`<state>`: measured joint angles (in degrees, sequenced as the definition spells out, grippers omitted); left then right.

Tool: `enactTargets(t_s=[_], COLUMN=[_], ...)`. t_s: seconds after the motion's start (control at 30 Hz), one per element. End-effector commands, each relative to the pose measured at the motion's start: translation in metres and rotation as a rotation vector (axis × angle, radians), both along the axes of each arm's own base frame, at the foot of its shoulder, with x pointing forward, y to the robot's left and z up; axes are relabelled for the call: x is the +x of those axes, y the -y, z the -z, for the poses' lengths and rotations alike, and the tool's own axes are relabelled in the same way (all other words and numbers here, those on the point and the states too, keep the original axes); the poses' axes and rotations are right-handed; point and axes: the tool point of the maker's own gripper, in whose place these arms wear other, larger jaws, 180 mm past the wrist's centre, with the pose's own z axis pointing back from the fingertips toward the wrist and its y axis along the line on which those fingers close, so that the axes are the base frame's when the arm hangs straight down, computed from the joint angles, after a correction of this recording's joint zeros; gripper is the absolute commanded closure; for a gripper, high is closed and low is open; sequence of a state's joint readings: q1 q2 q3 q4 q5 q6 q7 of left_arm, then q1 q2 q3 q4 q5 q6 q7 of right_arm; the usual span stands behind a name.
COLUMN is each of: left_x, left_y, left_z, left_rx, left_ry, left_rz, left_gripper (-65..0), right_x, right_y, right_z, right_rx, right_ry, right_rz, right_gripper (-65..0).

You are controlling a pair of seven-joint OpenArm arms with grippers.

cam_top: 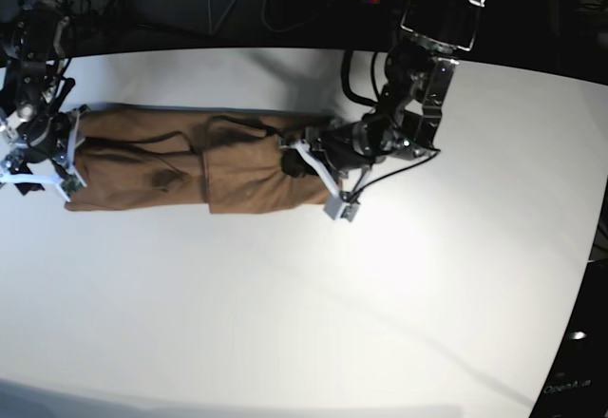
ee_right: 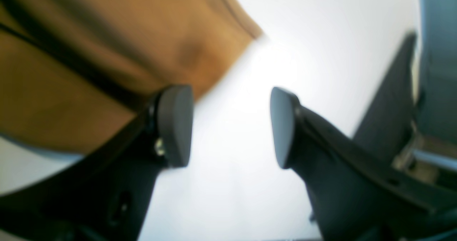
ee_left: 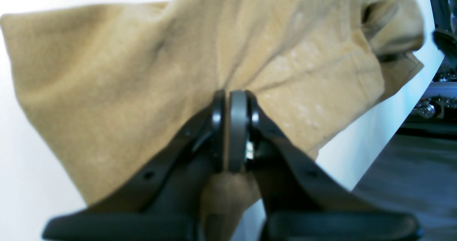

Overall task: Fold the T-shirt properly
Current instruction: 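Lay the folded end down at the strip's middle with the left gripper, then move the right gripper to the strip's other end and grasp it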

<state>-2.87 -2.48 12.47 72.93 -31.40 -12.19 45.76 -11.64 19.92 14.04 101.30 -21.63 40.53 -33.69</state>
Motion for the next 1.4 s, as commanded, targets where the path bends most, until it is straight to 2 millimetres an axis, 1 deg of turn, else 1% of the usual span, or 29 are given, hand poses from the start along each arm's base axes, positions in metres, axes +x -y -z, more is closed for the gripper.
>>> enactTargets(t_s=[0.0, 0.07, 0.1, 0.17, 0.23, 0.3, 0.4, 0.47, 0.6, 0.67, 0.73, 0.77, 0.83, 0.9, 1.0, 1.1, 1.2, 1.33, 1.37], left_x=[-0.01, -0.013, -0.012, -0.012, -0.014, -0.023, -0.023, -0.022, -0.021, -0.02, -0.015, -0.013, -0.008, -0.007, 0.001, 0.002, 0.003, 0.005, 0.009], left_y=[-0.024, -0.03, -0.031, -0.031, -0.034, -0.043, -0.05, -0.062, -0.07, -0.073, -0.089, -0.092, -0.099, -0.112, -0.116, -0.117, -0.118, -0.118, -0.118], left_z=[0.018, 0.021, 0.021, 0.022, 0.023, 0.03, 0.033, 0.034, 0.035, 0.035, 0.034, 0.033, 0.032, 0.032, 0.028, 0.027, 0.027, 0.026, 0.023], left_rx=[0.105, 0.104, 0.104, 0.105, 0.111, 0.126, 0.134, 0.156, 0.171, 0.173, 0.189, 0.189, 0.191, 0.209, 0.217, 0.218, 0.224, 0.224, 0.223], left_ry=[-0.062, -0.075, -0.075, -0.074, -0.077, -0.097, -0.078, -0.07, -0.07, -0.069, -0.066, -0.066, -0.062, -0.059, -0.043, -0.04, -0.037, -0.034, -0.025], left_rz=[-0.012, -0.034, -0.037, -0.037, -0.035, -0.039, -0.057, -0.063, -0.064, -0.071, -0.103, -0.112, -0.131, -0.142, -0.144, -0.146, -0.144, -0.145, -0.146], left_gripper=[-2.9, -2.9, -2.9, -2.9, -2.9, -2.9, -2.8, -2.8, -2.8, -2.8, -2.8, -2.8, -2.8, -2.8, -2.8, -2.8, -2.8, -2.8, -2.8], right_x=[0.01, 0.01, 0.009, 0.008, 0.012, 0.013, 0.016, 0.021, 0.029, 0.034, 0.037, 0.039, 0.044, 0.051, 0.057, 0.055, 0.049, 0.045, 0.045], right_y=[0.002, 0.012, 0.014, 0.017, 0.019, 0.021, 0.029, 0.039, 0.051, 0.052, 0.047, 0.044, 0.032, 0.019, 0.005, -0.003, -0.013, -0.018, -0.023], right_z=[-0.021, -0.039, -0.044, -0.052, -0.057, -0.056, -0.055, -0.057, -0.049, -0.044, -0.036, -0.031, -0.022, -0.017, -0.01, -0.004, 0.007, 0.011, 0.014], right_rx=[-0.005, -0.008, -0.007, -0.001, 0.005, 0.025, 0.088, 0.123, 0.241, 0.333, 0.462, 0.53, 0.69, 0.844, 0.988, 1.056, 1.075, 1.078, 1.091], right_ry=[0.077, 0.139, 0.159, 0.192, 0.213, 0.213, 0.193, 0.166, 0.079, 0.034, -0.03, -0.061, -0.122, -0.143, -0.154, -0.167, -0.193, -0.205, -0.21], right_rz=[0.006, 0.056, 0.073, 0.102, 0.114, 0.153, 0.234, 0.282, 0.354, 0.378, 0.395, 0.405, 0.401, 0.384, 0.379, 0.378, 0.383, 0.381, 0.379], right_gripper=[-32.2, -32.1, -31.9, -31.8, -31.6, -31.5, -31.5, -31.5, -31.5, -31.5, -31.5, -31.5, -31.5, -32.1, -32.1, -32.2, -32.2, -32.2, -32.2])
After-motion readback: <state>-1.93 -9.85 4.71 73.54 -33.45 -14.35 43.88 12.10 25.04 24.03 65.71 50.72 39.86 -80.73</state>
